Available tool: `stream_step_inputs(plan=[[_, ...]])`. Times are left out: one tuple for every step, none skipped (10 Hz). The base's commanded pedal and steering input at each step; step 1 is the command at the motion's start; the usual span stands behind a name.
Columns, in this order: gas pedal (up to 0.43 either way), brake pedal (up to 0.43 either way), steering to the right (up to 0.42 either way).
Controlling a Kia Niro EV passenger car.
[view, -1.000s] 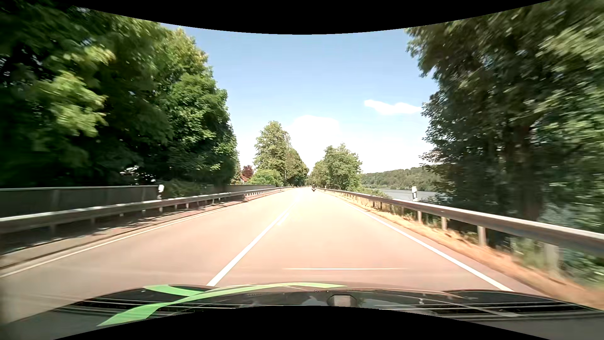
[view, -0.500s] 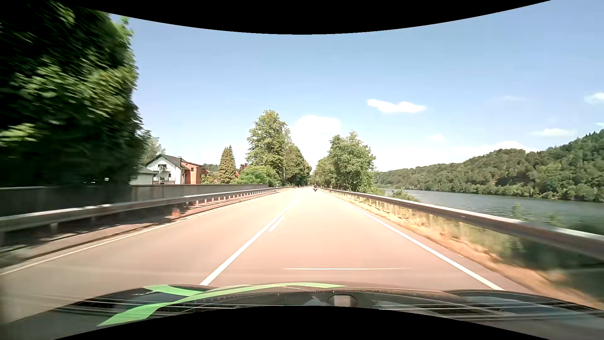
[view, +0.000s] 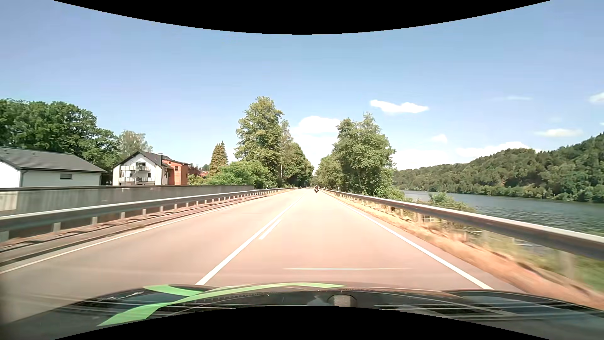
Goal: Follow the waypoints while adhering to traffic rules and regulations
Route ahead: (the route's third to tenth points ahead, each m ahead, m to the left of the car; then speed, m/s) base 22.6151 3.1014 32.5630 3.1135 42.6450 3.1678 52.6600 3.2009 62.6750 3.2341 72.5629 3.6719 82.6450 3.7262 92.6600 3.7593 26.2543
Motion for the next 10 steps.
stream_step_inputs(plan=[[0.150,0.000,-0.005],[0.150,0.000,-0.005],[0.150,0.000,-0.004],[0.150,0.000,-0.004],[0.138,0.000,-0.004],[0.118,0.000,-0.004],[0.110,0.000,-0.004],[0.110,0.000,-0.004],[0.110,0.000,-0.004],[0.118,0.000,-0.004]])
